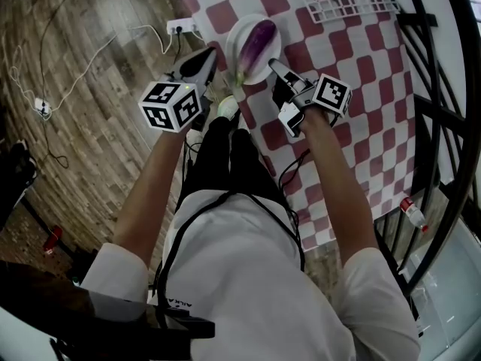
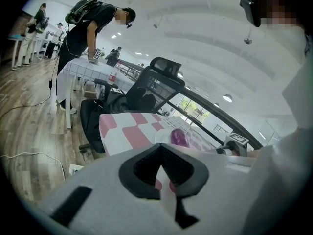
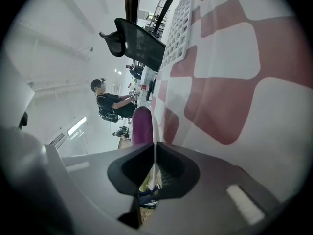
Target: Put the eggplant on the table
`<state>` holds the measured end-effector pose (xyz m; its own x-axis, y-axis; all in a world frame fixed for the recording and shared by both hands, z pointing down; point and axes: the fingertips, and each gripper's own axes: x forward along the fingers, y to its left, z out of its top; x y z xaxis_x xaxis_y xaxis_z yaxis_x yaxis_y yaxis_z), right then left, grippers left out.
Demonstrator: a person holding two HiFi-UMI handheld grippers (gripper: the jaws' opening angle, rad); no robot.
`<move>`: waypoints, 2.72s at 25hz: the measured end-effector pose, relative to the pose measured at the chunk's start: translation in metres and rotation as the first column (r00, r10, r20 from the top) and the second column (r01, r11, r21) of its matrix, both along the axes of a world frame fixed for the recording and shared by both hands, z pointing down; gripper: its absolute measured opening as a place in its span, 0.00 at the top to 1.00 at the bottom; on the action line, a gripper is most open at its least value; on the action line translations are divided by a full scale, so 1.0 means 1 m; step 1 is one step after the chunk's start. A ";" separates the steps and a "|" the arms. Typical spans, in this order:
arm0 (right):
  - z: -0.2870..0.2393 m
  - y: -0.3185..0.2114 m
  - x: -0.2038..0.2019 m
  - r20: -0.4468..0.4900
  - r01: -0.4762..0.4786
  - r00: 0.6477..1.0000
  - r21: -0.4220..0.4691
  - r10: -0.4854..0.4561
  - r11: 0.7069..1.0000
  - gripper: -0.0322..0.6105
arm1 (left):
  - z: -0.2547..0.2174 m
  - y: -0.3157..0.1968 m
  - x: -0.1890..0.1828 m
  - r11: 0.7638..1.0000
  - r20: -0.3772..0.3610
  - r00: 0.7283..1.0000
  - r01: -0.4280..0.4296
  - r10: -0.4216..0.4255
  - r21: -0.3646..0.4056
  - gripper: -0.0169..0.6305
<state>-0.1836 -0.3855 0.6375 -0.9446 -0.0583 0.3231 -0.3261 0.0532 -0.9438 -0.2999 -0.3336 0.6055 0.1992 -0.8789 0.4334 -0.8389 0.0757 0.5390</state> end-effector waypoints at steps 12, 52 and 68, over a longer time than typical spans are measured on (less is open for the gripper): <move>0.008 -0.017 -0.016 -0.028 0.150 0.988 0.018 -0.149 0.989 0.91 | 0.010 -0.002 0.002 1.000 -0.007 1.000 0.003 -0.003 -0.013 0.97; 0.033 -0.020 -0.017 -0.263 0.214 0.947 0.091 -0.184 0.973 0.82 | -0.013 -0.002 0.011 1.000 0.015 1.000 -0.021 0.021 0.011 0.97; -0.027 -0.016 0.034 -0.230 0.141 0.969 0.224 -0.089 0.964 0.94 | -0.071 0.006 0.039 0.995 0.074 0.995 -0.070 0.065 0.068 0.97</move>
